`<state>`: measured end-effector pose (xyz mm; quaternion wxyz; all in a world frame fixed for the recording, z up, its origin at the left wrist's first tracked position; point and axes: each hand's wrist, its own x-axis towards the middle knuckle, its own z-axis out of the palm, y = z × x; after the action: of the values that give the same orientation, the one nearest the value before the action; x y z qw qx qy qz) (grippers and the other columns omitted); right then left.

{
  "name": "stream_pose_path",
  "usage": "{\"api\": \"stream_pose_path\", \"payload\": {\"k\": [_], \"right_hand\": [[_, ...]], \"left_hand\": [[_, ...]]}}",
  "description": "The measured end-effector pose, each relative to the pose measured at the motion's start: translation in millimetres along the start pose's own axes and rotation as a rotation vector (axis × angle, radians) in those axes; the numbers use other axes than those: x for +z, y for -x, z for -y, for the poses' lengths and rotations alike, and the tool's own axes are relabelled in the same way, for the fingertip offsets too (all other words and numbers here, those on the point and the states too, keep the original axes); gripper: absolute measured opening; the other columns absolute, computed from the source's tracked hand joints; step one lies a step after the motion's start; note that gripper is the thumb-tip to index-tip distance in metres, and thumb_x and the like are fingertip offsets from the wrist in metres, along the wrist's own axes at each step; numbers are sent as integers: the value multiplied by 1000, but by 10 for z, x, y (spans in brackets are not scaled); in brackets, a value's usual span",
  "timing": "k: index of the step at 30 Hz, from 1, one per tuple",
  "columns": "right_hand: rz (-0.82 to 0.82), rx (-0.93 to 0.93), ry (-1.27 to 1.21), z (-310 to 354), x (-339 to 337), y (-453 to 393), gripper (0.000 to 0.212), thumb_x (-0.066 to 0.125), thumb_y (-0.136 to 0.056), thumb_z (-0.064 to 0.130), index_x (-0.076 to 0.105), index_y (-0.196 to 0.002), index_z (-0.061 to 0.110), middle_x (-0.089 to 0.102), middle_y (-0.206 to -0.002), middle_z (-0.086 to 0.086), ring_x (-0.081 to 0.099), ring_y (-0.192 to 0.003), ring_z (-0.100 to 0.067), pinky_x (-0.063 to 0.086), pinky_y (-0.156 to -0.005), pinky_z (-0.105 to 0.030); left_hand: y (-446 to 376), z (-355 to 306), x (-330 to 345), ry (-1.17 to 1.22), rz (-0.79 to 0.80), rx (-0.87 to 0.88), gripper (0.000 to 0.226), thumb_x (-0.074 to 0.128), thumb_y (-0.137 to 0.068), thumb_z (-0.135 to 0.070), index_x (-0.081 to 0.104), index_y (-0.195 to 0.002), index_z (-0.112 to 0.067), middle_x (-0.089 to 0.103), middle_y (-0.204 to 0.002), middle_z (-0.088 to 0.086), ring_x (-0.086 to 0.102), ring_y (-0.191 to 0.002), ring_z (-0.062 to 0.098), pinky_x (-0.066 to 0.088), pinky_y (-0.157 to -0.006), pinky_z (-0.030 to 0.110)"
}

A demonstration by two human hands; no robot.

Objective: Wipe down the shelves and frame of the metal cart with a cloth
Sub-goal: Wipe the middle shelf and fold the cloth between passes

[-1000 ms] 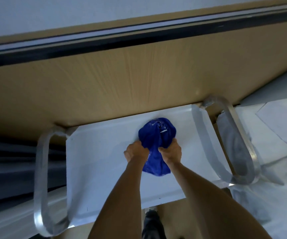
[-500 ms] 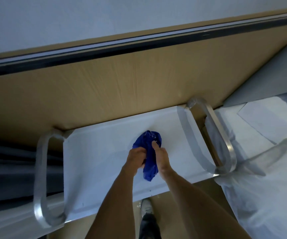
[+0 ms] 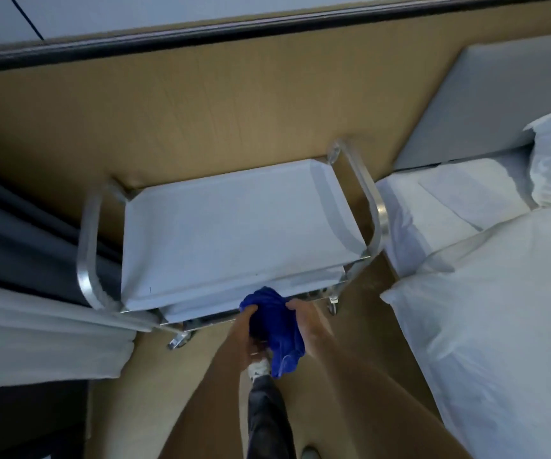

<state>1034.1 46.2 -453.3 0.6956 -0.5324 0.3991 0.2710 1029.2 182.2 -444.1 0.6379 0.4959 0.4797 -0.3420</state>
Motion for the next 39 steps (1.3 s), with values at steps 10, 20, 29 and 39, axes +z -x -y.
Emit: {"api": "stream_pose_path", "payload": {"k": [10,20,29,39], "right_hand": [[-90,30,377,-1211,-450,71,19,47,-85,10,60,-98,15,61,-87,-1,59,-79,-18,49,-71,-34],[2,11,113,-2067,-76,-802,41,48,-99,48,73,-100,16,75,-100,-9,70,-91,-27,58,-80,-39],[117,-118,37,-2535,146,-2345,31,71,-87,26,71,-111,6,76,-97,-13,72,-93,-31,58,-74,-34],[-194,-366,287,-2575,120,-3916,54,42,-100,56,65,-110,8,68,-101,-11,64,-90,-25,50,-85,-35]], "left_hand": [[-229,1010,-237,-37,-144,173,35,78,-79,-9,56,-105,-18,64,-110,13,62,-95,33,57,-81,52],[-1285,1439,-653,-154,-116,228,19,74,-87,-32,67,-100,-20,72,-97,5,65,-89,25,58,-80,44],[-2861,1125,-751,-264,-260,424,31,61,-92,-45,67,-91,-15,68,-85,8,63,-79,24,55,-76,39],[-4333,989,-467,-545,-199,687,23,59,-95,-34,68,-91,-14,68,-87,4,63,-78,17,52,-69,29]]}}
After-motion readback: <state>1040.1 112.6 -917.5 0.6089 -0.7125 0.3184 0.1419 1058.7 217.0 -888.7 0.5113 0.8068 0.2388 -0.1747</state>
